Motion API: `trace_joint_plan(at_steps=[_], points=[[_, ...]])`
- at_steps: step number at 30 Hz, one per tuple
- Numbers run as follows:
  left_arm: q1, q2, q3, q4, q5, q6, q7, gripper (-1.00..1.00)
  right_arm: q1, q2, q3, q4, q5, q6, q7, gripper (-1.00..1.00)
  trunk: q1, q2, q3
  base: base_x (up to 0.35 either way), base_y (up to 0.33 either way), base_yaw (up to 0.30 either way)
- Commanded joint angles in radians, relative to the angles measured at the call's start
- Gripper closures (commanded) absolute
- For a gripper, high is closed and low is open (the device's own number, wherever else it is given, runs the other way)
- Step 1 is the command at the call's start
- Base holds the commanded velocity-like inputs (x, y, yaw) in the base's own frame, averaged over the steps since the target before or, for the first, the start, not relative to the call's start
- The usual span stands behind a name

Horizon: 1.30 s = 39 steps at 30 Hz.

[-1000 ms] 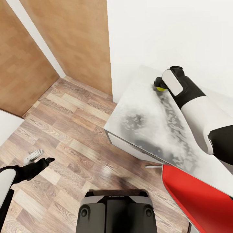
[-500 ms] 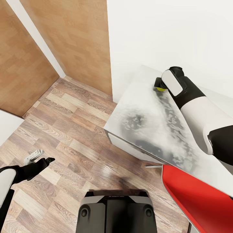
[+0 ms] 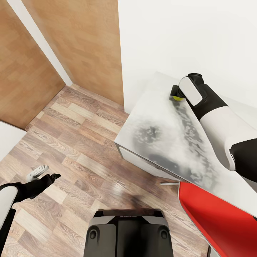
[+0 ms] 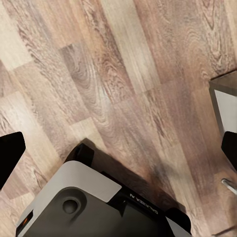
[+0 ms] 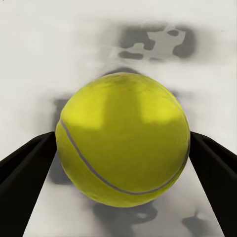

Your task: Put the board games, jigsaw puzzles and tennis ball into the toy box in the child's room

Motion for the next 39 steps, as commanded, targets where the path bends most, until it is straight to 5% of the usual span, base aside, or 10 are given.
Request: trace_joint_plan(at_steps=[1, 14, 19, 25, 29, 34, 35, 39], points=[[-0.001, 0.0, 0.0, -0.001, 0.012, 0.003, 0.009, -1.0, -0.001, -0.002, 0.007, -0.002, -0.009, 0.003, -0.008, 1.0, 0.001, -0.002, -0.001, 0.0, 0.0, 0.0], [0.001, -0.007, 0.001, -0.006, 0.017, 0.001, -0.029, -1.0, -0.001, -0.004, 0.007, -0.006, -0.009, 0.005, -0.009, 1.0, 0.001, -0.002, -0.001, 0.0, 0.0, 0.0], [0.007, -0.007, 0.002, -0.005, 0.013, 0.0, -0.101, -1.0, -0.003, -0.007, 0.005, -0.013, -0.01, 0.007, -0.009, 1.0, 0.001, -0.002, -0.001, -0.022, 0.0, 0.0], [0.009, -0.007, 0.001, -0.005, 0.009, 0.001, -0.145, -1.0, 0.01, -0.05, 0.006, -0.096, -0.025, 0.054, -0.009, 1.0, 0.001, -0.002, -0.001, -0.183, 0.0, 0.0], [0.009, -0.007, 0.001, -0.006, 0.008, 0.002, -0.157, -1.0, 0.042, -0.091, 0.005, -0.198, -0.067, 0.145, -0.008, 1.0, 0.001, -0.002, -0.001, -0.277, 0.0, 0.0], [0.008, -0.009, 0.0, -0.01, 0.007, 0.003, -0.167, -1.0, 0.113, -0.155, -0.028, -0.432, -0.223, 0.3, -0.01, 1.0, 0.001, -0.002, -0.001, -0.229, 0.0, 0.0], [0.008, -0.009, 0.0, -0.01, 0.007, 0.003, -0.167, -1.0, 0.113, -0.155, -0.028, -0.432, -0.223, 0.3, -0.01, 1.0, 0.001, -0.002, -0.001, -0.152, 0.0, 0.0], [0.008, -0.013, 0.0, -0.013, 0.007, 0.002, -0.172, -1.0, 0.164, -0.214, -0.053, -0.611, -0.336, 0.359, -0.017, 1.0, 0.001, -0.002, 0.0, -0.09, 0.0, 0.004]])
